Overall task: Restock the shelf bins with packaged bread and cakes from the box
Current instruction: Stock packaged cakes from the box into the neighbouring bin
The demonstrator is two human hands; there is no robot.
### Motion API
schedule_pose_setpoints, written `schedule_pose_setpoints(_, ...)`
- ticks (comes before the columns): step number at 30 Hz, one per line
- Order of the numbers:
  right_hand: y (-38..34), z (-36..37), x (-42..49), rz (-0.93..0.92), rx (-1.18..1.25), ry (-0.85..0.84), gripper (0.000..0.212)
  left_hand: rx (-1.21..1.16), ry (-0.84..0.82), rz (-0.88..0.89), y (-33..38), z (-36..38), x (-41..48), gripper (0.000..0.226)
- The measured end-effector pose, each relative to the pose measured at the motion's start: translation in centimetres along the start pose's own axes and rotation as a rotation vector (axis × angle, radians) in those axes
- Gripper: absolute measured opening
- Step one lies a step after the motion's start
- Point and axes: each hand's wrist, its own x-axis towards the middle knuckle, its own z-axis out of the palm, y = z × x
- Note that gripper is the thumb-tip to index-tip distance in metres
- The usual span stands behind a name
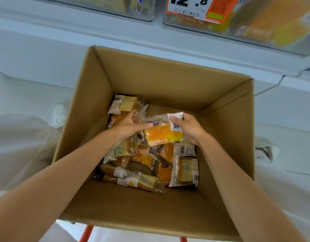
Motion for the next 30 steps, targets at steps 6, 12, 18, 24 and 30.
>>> schedule_pose_setpoints(6,0.6,-1.0,0.5,0.132,0.056,0.004,0.052,-0.177,0.132,-0.023,-0.8,0.4,0.6,0.039)
schedule_pose_setpoints(12,12.5,0.0,3.8,0.356,-0.65,0.134,0.077,-0.294,0.241,-0.037,-3.1,-1.5,0.6,0.015)
schedule_pose_setpoints(18,11.6,3.4,4.4,-0.005,-0.646,0.2,0.055,-0.313,0.297,-0.034,-3.2,-1.9,1.2,0.011)
schedule_pose_setpoints(24,-0.3,-0.3,2.9,0.117,-0.128,-0.08,0.037,-0.26,0.425,0.082,-0.9,-1.3,1.5,0.01)
schedule_pose_setpoints(30,-9.3,-6.1,-2.5,0.083,-0.031,-0.286,0.035,-0.173,0.369,0.213,2.7,-0.9,-0.6,0.004)
